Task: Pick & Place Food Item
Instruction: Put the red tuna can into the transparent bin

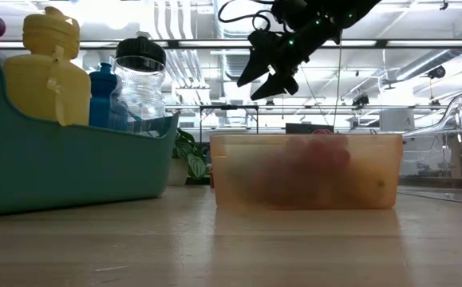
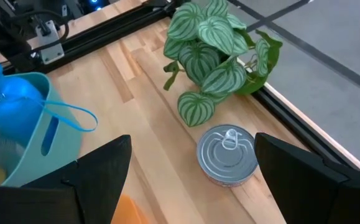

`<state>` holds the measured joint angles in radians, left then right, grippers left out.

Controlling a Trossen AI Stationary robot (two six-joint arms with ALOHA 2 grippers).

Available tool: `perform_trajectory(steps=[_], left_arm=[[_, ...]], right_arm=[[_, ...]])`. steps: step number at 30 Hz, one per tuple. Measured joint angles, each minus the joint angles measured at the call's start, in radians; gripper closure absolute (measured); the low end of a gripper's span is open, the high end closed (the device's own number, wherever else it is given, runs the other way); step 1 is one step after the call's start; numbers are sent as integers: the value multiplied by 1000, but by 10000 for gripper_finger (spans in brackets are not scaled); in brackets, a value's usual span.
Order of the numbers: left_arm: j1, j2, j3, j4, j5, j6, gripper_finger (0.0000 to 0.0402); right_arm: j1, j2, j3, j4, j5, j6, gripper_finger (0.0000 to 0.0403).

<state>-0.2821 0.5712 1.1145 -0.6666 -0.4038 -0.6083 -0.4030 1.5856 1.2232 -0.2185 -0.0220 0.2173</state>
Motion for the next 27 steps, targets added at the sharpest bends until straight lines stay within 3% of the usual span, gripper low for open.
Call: perform_trajectory(steps=[11, 18, 21, 27], left_arm=[[2, 114, 78, 5, 71, -42, 380], [43, 248, 71, 93, 147, 62, 380], [108, 317, 71, 163, 252, 139, 380], [349, 429, 77, 310, 660, 239, 380]], right_arm=[[1, 0, 0, 49, -1, 60, 64], [5, 0, 0, 54, -2, 79, 64], [5, 0, 0, 60, -3, 79, 64], [16, 0, 0, 77, -4, 80, 65]])
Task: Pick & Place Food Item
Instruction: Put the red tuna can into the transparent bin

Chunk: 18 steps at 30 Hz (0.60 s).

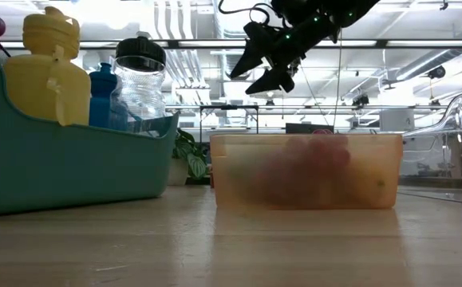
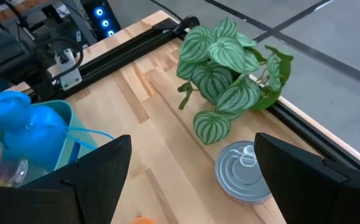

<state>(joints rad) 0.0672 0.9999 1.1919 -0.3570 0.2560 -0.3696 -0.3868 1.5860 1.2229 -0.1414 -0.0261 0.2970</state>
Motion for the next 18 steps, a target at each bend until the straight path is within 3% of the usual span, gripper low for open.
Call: perform_trajectory(steps=[4, 9, 18], left_arm=[[197, 10, 3, -18, 52, 4, 380], [431, 36, -2, -78, 92, -117, 380], [603, 282, 1, -48, 370, -136, 380]], right_arm=[[8, 0, 0, -3, -3, -16, 64], [9, 0, 0, -11, -5, -69, 64], [7, 0, 0, -9, -80, -147, 65]])
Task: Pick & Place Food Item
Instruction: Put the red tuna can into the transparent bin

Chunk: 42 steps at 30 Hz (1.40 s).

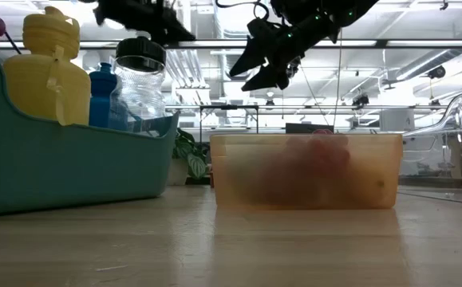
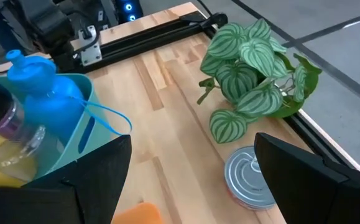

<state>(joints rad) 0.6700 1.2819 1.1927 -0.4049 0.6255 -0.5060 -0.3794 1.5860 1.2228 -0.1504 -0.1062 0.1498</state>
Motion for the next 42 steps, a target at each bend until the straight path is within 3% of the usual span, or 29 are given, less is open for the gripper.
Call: perform_trajectory(steps=[5, 8, 17, 22, 26, 32, 39, 42], left_arm=[[98, 73, -1, -10, 123, 68, 380], [153, 98, -1, 45, 137, 88, 380], [189, 190, -2, 91, 263, 90, 380], [193, 194, -2, 90, 258, 58, 380], [192, 192, -1, 108, 251, 56, 380], [193, 191, 0, 140, 144, -6, 380], [150, 190, -2, 101, 120, -60, 380], [102, 190, -2, 100, 28, -79, 380]], right_arm=[[-4, 0, 0, 0, 1, -19, 65], [-10, 12, 0, 29, 4, 8, 74], [-50, 129, 0, 248, 53, 187, 192], [-74, 178, 0, 236, 40, 213, 256], [-108, 208, 0, 235, -50, 194, 308], [-178, 244, 0, 233, -110, 195, 386], [-233, 250, 0, 230, -204, 195, 390], [-235, 250, 0, 231, -208, 182, 390]])
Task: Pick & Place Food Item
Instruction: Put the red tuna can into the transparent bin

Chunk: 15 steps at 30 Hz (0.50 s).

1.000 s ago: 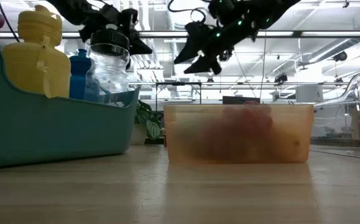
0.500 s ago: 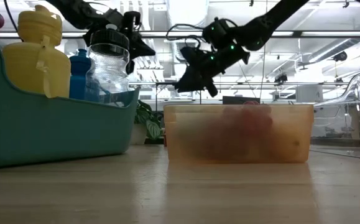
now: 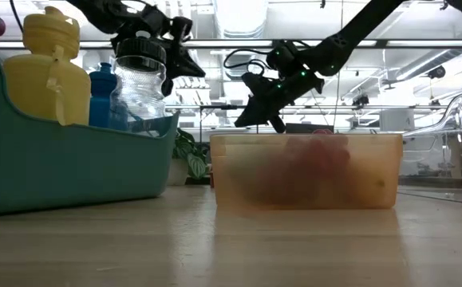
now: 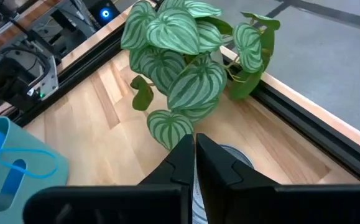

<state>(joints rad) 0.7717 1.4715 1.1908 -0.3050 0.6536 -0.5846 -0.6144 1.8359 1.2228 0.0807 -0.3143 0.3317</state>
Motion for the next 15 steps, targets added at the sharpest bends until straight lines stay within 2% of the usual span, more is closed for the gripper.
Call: perform_trajectory(steps=[4, 12, 15], left_arm=[[-58, 0, -1, -3, -95, 34, 380], [-98, 0, -23, -9, -106, 68, 380], [-103, 4, -51, -9, -125, 15, 380]], right_arm=[[0, 0, 0, 0, 0, -23, 390], [0, 0, 0, -5, -1, -48, 390], [0, -1, 0, -37, -2, -47, 390]])
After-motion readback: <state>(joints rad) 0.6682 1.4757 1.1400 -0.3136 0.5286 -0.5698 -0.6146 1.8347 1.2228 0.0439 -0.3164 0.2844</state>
